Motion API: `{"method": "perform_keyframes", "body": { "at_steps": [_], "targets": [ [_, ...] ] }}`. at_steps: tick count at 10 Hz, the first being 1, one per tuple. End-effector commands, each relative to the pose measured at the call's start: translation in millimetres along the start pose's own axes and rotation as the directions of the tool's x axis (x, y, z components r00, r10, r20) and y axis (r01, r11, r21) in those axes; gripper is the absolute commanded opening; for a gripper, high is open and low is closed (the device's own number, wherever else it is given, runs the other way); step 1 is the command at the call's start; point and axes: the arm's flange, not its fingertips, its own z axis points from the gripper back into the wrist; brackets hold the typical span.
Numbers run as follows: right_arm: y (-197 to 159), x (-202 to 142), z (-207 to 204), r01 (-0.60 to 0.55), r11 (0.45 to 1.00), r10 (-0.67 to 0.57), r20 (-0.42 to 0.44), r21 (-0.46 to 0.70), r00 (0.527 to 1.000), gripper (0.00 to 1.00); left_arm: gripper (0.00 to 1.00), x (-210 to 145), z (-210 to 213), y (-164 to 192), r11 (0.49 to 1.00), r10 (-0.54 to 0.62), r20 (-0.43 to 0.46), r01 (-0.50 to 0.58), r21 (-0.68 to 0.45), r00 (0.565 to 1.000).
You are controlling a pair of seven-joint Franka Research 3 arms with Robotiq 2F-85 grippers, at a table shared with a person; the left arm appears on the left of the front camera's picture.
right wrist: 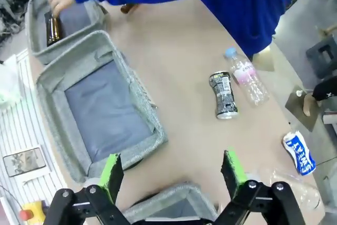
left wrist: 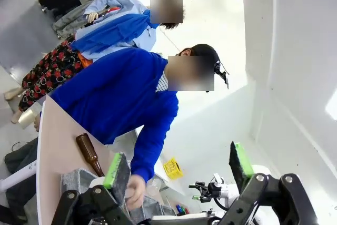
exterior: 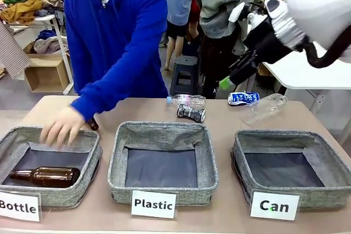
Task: Sort the can waste into the basket.
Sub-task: Pick up the can waste from the table and place it in the right Fabric basket.
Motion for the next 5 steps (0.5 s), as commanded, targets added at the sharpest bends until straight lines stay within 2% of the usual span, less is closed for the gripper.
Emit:
{"method": "perform_keyframes", "body": {
  "at_steps": [1,2,3,4,5],
  "targets": [
    [-5,-17,28,0.049,0.999,-0.048,-0.004,0.017,0.999,1.0,1.0,6,-6,-5,0.999,-0.047,-0.03,0.047,-0.005,0.998],
    [-5,-17,28,0.049,0.999,-0.048,-0.004,0.017,0.999,1.0,1.0,1,-21,-15,0.996,-0.094,-0.086,0.094,-0.002,0.992],
    [-4,-8,15,0.019,1.0,-0.019,0.001,0.008,1.0,1.0,1.0,-6,-44,-27,0.992,-0.121,-0.155,0.115,-0.047,0.98],
    [-13,-1,5,-0.038,0.999,0.037,-0.017,-0.029,0.999,1.0,1.0,-16,-75,-42,0.985,-0.16,-0.238,0.141,-0.095,0.958],
    [-25,14,-12,-0.096,0.995,0.094,-0.058,-0.038,0.994,1.0,1.0,-34,-105,-57,0.975,-0.211,-0.342,0.172,-0.141,0.916]
  ]
}}
